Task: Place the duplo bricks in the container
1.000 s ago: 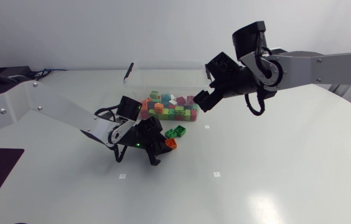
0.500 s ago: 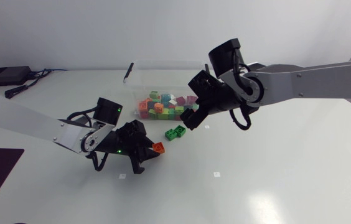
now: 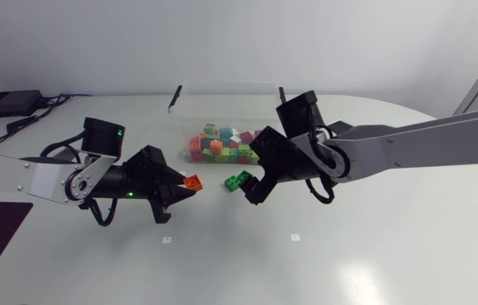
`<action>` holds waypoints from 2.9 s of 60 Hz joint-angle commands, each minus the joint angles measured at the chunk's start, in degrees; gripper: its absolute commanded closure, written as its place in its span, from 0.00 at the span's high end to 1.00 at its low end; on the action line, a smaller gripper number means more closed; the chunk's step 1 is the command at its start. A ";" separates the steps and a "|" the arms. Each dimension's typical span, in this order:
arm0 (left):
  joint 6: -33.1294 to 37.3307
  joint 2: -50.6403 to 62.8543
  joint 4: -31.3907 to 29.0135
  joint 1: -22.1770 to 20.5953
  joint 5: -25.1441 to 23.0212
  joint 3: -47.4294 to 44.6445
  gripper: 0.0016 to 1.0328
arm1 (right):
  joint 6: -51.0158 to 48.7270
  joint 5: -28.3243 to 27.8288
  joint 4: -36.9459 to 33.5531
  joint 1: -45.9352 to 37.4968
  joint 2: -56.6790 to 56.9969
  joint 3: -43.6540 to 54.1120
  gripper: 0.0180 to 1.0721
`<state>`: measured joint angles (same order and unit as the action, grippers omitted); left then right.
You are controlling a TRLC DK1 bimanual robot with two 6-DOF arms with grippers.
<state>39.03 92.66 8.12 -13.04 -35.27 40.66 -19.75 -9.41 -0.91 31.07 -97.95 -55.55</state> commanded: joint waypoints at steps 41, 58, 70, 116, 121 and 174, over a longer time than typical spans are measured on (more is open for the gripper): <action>-1.41 -9.69 -4.78 6.27 -3.14 4.16 0.26 | 0.24 -2.46 19.28 -5.76 -15.16 4.48 0.92; -1.85 -10.05 -5.57 6.80 -3.23 5.83 0.26 | 0.32 -2.81 21.21 -5.58 -17.89 2.90 0.89; -1.85 -10.75 -6.10 7.68 -3.76 6.36 0.26 | 0.59 -2.37 24.11 -4.88 -19.56 2.29 0.84; -7.38 -6.18 -7.24 7.06 -4.99 20.16 0.26 | 1.29 -4.04 27.63 -5.41 -21.67 -1.67 0.56; -7.38 -5.39 -7.59 6.97 -4.90 20.95 0.26 | 1.29 -4.04 27.63 -4.97 -22.55 -2.37 0.47; -10.64 9.03 -11.28 3.81 -3.67 37.38 0.26 | 0.76 -5.44 20.33 -4.53 -5.67 5.36 0.26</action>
<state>29.93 98.21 -2.22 -8.34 -38.92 74.48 -19.49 -14.81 20.80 26.20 -106.78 -52.18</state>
